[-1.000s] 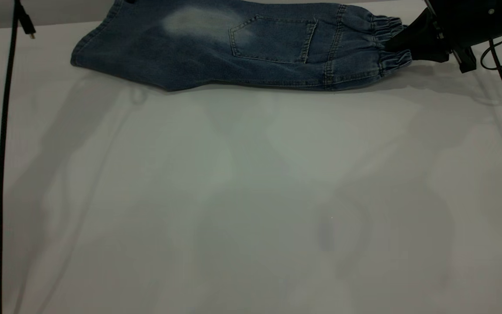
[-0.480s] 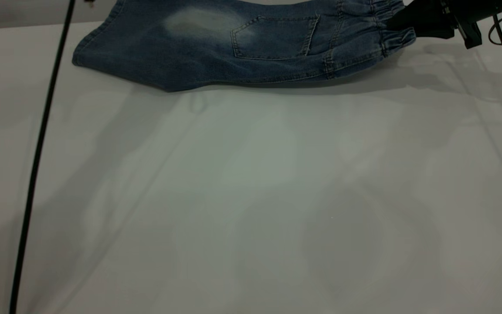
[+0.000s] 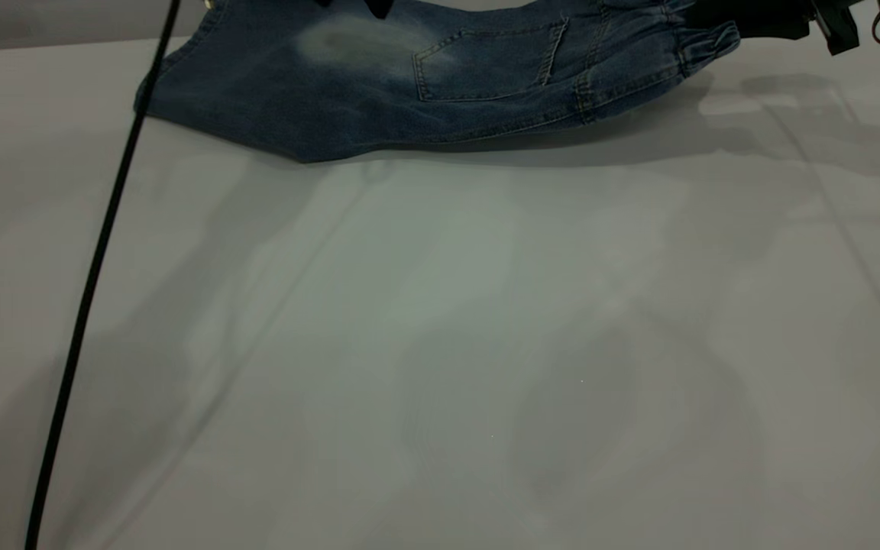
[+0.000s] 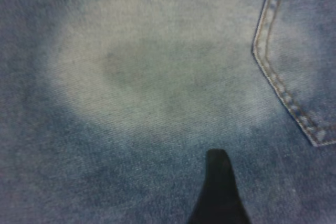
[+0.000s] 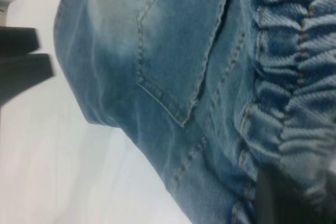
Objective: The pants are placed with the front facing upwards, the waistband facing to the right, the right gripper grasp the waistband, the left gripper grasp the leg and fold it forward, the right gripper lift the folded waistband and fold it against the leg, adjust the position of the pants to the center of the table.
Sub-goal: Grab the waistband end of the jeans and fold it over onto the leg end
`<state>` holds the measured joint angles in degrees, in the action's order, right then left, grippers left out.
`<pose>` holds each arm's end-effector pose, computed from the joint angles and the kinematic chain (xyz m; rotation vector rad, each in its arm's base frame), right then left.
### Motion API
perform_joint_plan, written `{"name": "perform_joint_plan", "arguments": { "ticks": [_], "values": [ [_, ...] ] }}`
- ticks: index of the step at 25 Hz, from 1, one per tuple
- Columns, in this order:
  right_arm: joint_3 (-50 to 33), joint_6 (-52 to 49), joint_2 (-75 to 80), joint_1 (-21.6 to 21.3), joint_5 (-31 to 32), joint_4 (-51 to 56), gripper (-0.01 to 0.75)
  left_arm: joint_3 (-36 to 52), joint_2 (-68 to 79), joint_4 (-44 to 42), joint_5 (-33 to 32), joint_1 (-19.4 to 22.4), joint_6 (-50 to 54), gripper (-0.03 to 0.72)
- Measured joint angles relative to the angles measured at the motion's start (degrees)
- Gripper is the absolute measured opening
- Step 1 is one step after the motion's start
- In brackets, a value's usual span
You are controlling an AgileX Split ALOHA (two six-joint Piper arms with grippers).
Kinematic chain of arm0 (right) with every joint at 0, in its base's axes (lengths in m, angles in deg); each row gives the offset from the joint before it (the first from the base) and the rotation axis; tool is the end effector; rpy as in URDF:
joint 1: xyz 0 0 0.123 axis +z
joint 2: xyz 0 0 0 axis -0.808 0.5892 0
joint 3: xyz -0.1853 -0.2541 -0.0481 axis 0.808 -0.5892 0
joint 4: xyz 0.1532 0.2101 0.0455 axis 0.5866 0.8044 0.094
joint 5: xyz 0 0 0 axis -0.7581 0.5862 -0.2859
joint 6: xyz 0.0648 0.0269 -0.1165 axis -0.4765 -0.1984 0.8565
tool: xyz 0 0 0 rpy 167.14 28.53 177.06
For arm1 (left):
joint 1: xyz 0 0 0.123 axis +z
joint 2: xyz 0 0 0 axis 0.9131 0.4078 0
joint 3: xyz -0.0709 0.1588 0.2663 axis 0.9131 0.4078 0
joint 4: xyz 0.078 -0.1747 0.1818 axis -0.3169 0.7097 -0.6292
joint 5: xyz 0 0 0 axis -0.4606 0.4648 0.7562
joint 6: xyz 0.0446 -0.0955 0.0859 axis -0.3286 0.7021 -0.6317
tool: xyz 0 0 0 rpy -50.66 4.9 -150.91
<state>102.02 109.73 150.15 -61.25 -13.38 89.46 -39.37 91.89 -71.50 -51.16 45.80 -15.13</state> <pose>0.4997 0.0437 0.0814 0.0648 2.4896 1.2088 0.5530 -0.2128 0.1251 0.6171 2.6193 -0.1722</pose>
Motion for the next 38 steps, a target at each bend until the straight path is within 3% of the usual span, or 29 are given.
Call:
{"name": "perform_joint_plan", "arguments": {
  "ticks": [7,27,38],
  "values": [
    [0.0,0.05,-0.56,0.0,0.58,-0.2,0.036,-8.83,7.63,0.0,-3.46,0.0,0.3,0.47],
    [0.0,-0.05,-4.59,0.73,3.67,-0.23,0.036,-8.84,11.89,-0.59,-3.22,0.0,0.29,0.47],
    [0.73,-1.37,-6.0,8.61,3.91,-0.39,0.036,-8.84,11.89,-0.54,-3.46,0.0,0.29,0.47]
  ]
}}
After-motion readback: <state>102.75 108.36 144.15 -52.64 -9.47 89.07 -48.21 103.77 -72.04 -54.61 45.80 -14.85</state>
